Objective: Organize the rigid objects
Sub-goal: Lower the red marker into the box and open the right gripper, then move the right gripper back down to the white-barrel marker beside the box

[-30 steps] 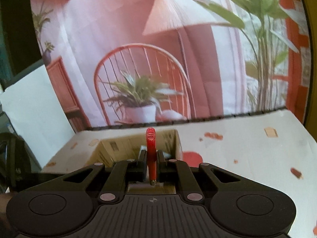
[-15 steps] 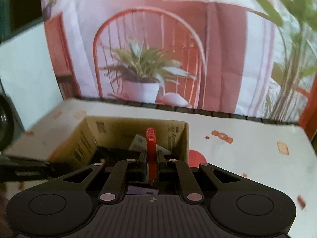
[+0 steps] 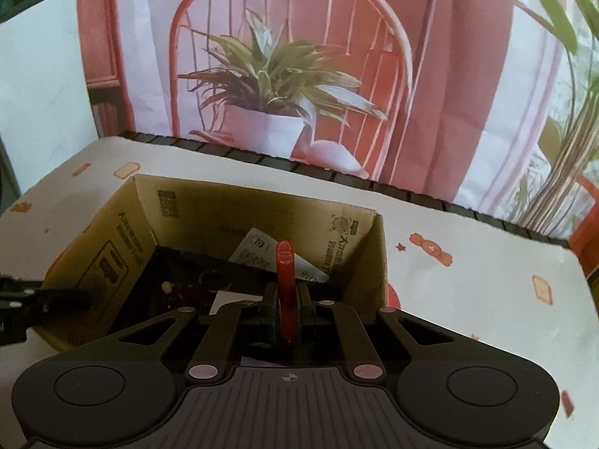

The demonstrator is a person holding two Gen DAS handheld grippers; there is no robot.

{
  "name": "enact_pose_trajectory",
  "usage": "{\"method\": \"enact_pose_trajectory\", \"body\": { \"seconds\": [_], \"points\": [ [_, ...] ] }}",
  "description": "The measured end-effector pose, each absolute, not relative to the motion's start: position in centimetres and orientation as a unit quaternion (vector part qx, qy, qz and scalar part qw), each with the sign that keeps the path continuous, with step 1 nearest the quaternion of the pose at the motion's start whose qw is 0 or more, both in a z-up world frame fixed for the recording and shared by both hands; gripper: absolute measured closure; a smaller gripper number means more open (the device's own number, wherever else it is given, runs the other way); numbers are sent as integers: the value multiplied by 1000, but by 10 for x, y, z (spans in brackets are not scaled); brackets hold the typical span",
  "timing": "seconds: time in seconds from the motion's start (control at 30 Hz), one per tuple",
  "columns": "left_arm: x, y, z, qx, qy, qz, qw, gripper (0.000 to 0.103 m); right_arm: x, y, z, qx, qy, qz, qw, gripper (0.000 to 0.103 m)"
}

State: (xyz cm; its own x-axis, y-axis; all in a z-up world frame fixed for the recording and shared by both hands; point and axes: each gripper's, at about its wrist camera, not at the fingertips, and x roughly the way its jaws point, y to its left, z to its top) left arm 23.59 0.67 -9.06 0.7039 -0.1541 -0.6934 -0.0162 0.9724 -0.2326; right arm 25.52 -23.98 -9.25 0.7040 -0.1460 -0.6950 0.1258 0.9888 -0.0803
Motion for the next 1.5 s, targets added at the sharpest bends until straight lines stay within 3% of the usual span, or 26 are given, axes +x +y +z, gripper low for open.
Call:
{"method": "enact_pose_trajectory", "body": {
  "seconds": [0.2, 0.4, 0.5, 0.57, 0.77, 0.9, 0.97, 1.5],
  "points": [
    [236, 7, -90, -111, 383, -38, 916, 85, 256, -243, -98, -15, 379, -80, 922, 93],
    [236, 6, -90, -112, 383, -37, 916, 85, 245, -242, -92, -4, 363, -74, 929, 79],
    [236, 7, -90, -112, 383, -38, 916, 85, 234, -239, -84, 2, 342, -68, 937, 62],
    [236, 7, -90, -111, 383, -38, 916, 85, 224, -237, -78, 0, 322, -68, 944, 44],
    [236, 7, -90, -112, 383, -38, 916, 85, 193, -232, -66, -6, 274, -73, 959, 14],
    [236, 7, -90, -112, 383, -38, 916, 85, 177, -230, -64, -9, 264, -75, 962, 9],
    [236, 7, -90, -111, 383, -38, 916, 85, 168, -230, -64, -9, 260, -79, 962, 2],
    [236, 7, -90, -111, 383, -38, 916, 85, 138, -233, -99, 25, 333, -93, 938, 0]
  ]
}}
